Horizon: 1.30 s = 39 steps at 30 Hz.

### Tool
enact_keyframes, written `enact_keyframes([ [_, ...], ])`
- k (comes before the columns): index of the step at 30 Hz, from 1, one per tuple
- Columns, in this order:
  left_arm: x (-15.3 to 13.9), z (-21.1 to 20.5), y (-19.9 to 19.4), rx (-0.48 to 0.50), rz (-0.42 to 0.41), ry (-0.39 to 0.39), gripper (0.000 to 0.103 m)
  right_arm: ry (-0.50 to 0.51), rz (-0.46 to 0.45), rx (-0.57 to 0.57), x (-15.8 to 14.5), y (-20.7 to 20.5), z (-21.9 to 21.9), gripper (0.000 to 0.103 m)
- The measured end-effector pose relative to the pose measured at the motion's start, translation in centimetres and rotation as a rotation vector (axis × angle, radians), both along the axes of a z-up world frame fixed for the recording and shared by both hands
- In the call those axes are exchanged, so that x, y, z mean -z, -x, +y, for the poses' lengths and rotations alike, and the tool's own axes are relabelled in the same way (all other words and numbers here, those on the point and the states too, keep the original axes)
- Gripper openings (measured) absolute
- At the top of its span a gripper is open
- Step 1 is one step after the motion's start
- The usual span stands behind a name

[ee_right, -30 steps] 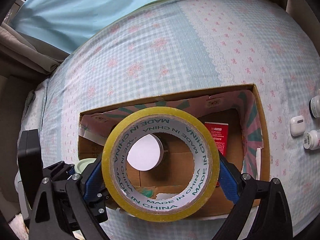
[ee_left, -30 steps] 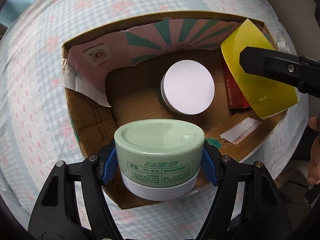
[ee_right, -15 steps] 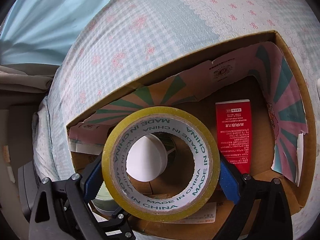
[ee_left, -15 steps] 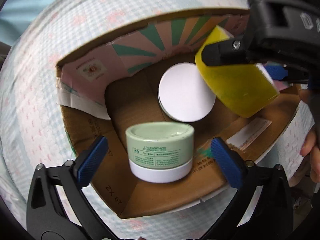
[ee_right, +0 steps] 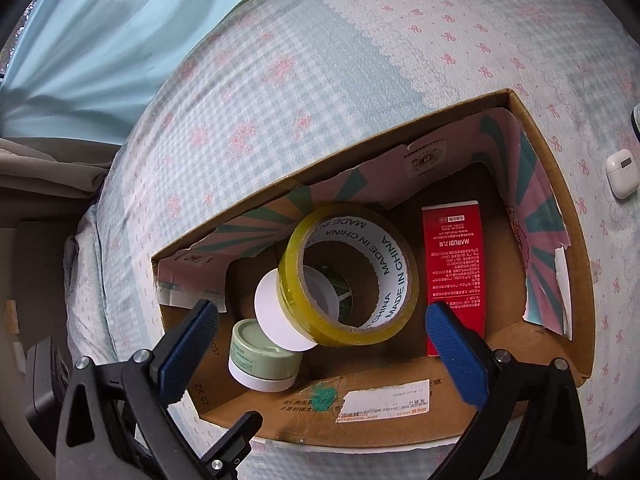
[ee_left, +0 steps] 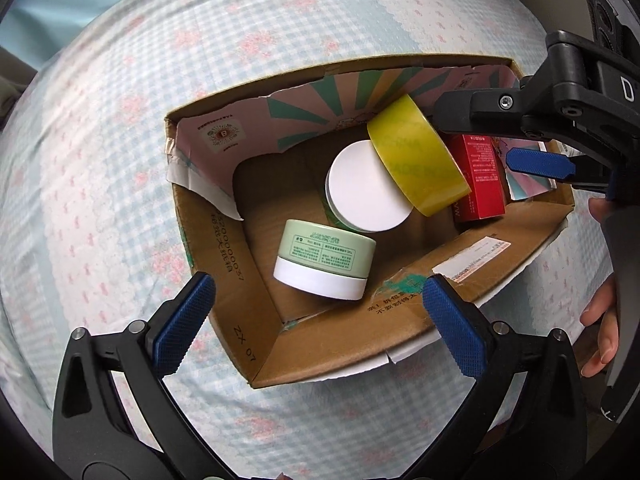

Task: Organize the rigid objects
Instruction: 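Withdraw both tools from the box back toward the remaining items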

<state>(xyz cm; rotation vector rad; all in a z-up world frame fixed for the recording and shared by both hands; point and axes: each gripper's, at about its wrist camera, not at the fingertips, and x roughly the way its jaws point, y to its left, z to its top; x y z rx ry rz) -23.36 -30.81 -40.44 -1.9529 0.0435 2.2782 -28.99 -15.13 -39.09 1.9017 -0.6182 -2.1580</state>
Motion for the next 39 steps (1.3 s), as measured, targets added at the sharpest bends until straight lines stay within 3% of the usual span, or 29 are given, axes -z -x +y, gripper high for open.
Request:
enact_keyframes([
  [6,-1.9,0.0,-0.1,-0.010,0.021,0.002,0.103,-0.027,0.014,-0.029,-1.8,-0.4,-0.3,0.103],
  [11,-6.1,0.8,-1.1,-0.025,0.056,0.011,0.103,-0.055,0.043,-0.049,-4.4,-1.0,-0.6,0.103],
  [19,-12.7,0.6,-4.0,-0.072,0.111,-0.004,0.103,-0.239,0.154,-0.120,-10.8,-3.8,0.3,0.103],
  [29,-18.0,5.5,-6.7,-0.106,0.187,-0.101,0.103,-0.306,0.285,-0.068,-18.4,-8.0,8.0,0.103],
  [34,-19.6,9.3,-7.8,-0.121,0.215,-0.123,0.103,-0.420,0.346,-0.048,-21.3,-9.7,13.3,0.103],
  [39,-20.7,14.0,-8.6,-0.152,0.240,-0.110,0.103,-0.469,0.380,-0.033,-22.8,-10.6,20.0,0.103],
])
